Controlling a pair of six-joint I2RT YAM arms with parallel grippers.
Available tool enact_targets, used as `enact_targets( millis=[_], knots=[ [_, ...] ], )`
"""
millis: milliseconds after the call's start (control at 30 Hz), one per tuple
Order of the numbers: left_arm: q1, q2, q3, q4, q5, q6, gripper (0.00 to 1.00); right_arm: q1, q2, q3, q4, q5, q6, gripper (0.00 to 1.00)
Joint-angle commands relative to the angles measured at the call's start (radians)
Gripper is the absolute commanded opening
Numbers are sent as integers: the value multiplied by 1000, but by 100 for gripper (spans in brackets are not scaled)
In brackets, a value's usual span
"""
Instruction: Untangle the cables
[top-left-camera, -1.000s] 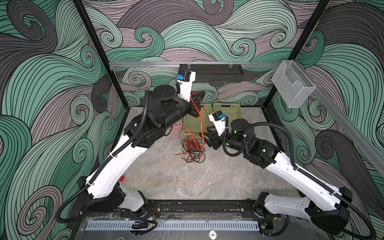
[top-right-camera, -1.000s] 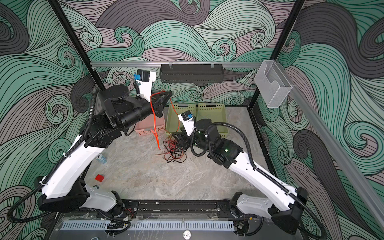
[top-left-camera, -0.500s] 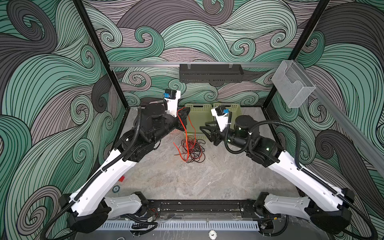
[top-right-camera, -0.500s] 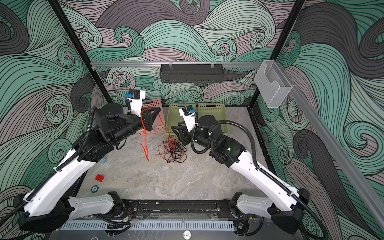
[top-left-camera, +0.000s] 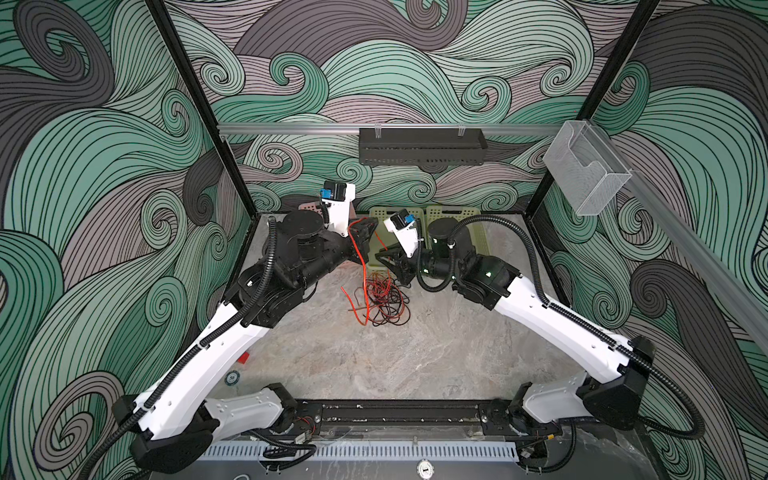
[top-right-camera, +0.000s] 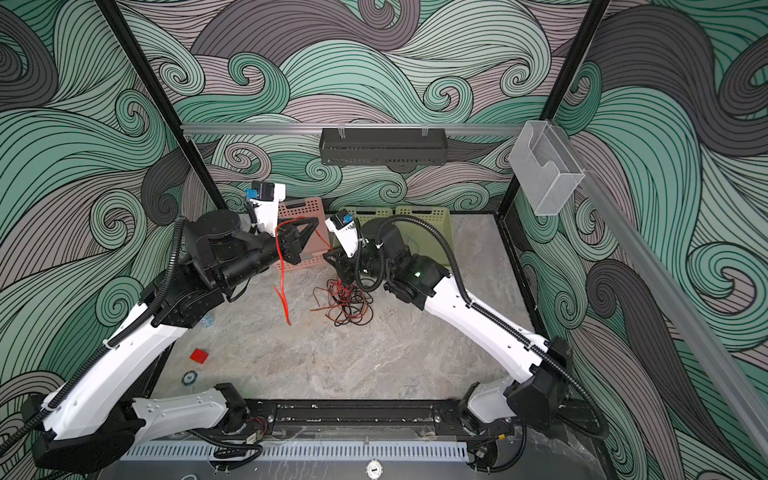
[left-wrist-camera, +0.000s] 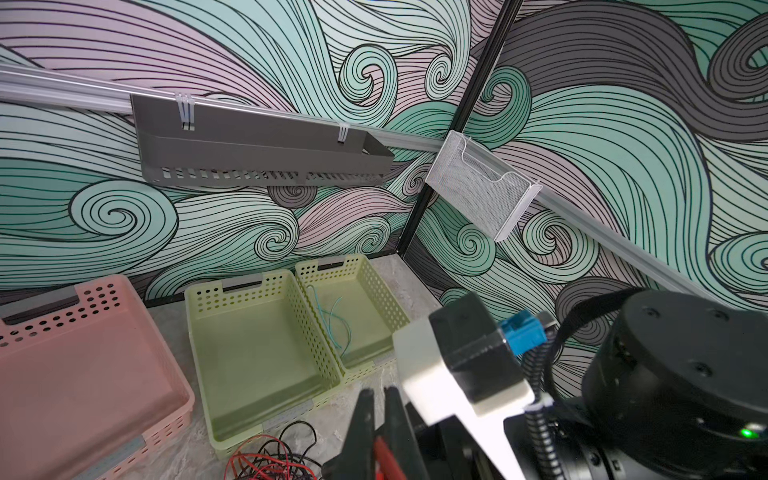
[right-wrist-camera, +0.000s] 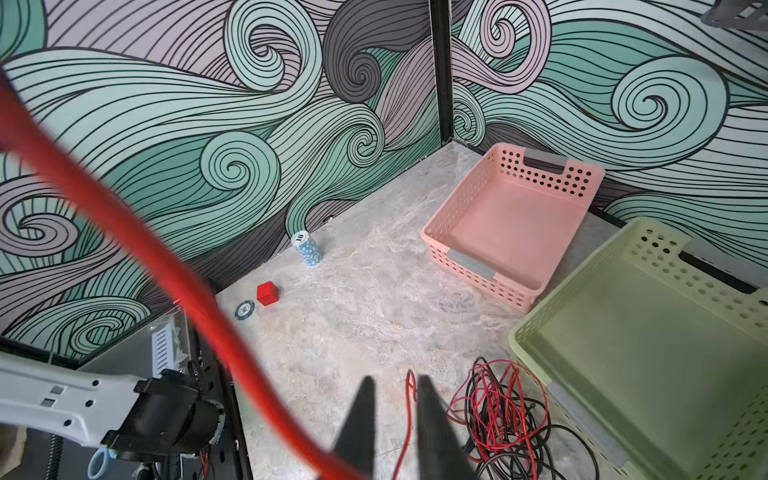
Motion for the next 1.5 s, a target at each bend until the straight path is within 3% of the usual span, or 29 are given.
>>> enact_targets(
  millis=[0,33,67,133,167,233,600,800,1133,1467],
  knots=[
    [12,-46,-67,7,-22,-25,0,5,-57,39,28,77,28,0],
    [14,-62,-108,16,-41,-27,1,3,-74,36,41,95,34,0],
    [18,-76,-148,26,-59,-34,14,-1,-80,44,34,116,36,0],
    [32,-104,-232,43,-77,-55,54,-4,-74,87,-2,151,26,0],
    [38,-114,-267,42,-89,-66,68,-7,-66,109,-13,159,15,0],
    [45,-141,-331,21,-138,-88,78,-31,-41,169,-38,178,4,0],
    [62,-427,-713,-125,-351,-182,85,-193,106,530,-166,115,35,0],
    [62,-558,-813,-208,-355,-258,84,-262,199,657,-214,94,56,0],
    [63,-688,-818,-318,-332,-348,81,-338,386,771,-217,85,103,0],
    [63,-744,-820,-327,-306,-371,80,-395,555,783,-223,183,82,0]
  ],
)
